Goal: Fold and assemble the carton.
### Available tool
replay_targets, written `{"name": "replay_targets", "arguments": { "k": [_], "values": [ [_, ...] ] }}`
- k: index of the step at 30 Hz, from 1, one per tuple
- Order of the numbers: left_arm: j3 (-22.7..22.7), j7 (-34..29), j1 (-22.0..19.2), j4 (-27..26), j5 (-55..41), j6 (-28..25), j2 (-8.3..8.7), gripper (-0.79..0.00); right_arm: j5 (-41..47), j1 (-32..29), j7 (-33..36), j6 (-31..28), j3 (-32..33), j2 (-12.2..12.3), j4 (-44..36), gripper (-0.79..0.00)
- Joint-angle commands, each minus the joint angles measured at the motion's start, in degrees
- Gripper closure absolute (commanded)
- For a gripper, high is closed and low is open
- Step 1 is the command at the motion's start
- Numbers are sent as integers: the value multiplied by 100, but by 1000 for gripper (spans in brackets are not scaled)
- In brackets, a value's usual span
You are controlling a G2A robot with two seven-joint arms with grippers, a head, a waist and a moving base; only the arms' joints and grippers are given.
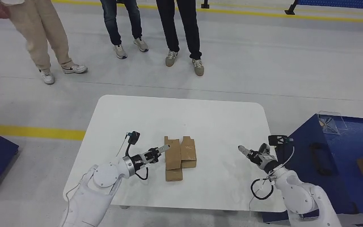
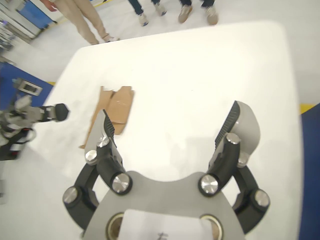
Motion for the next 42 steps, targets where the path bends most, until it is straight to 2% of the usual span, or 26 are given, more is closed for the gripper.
{"name": "replay_targets", "arguments": {
  "k": [1, 6, 11, 19, 28, 36, 39, 42],
  "values": [
    [0, 0, 0, 0, 0, 0, 0, -785, 761, 522, 806, 112, -170, -1, 436, -785],
    [0, 0, 0, 0, 0, 0, 0, -785, 1538, 1627, 1835, 165, -1018, -74, 1822, -785],
    [0, 0, 0, 0, 0, 0, 0, -785, 1982, 2292, 1920, 22, -1912, -244, 2944, -785],
    [108, 134, -87, 166, 241, 170, -15, -785, 2151, 2285, 1822, 50, -1918, -255, 3044, -785],
    [977, 525, -761, 1272, 547, 36, -284, -785, 2517, 2629, 1585, 110, -2005, -288, 3678, -785],
    [1299, 694, -1208, 2080, 552, -136, -458, -785, 2730, 2713, 1562, 36, -2035, -283, 3846, -785],
    [1403, 575, -1352, 2350, 494, -210, -520, -696, 2787, 2705, 1583, 44, -2025, -270, 3852, -785],
    [1506, 587, -1472, 2594, 471, -286, -587, -656, 2818, 2698, 1595, 39, -2016, -256, 3848, -785]
  ]
}}
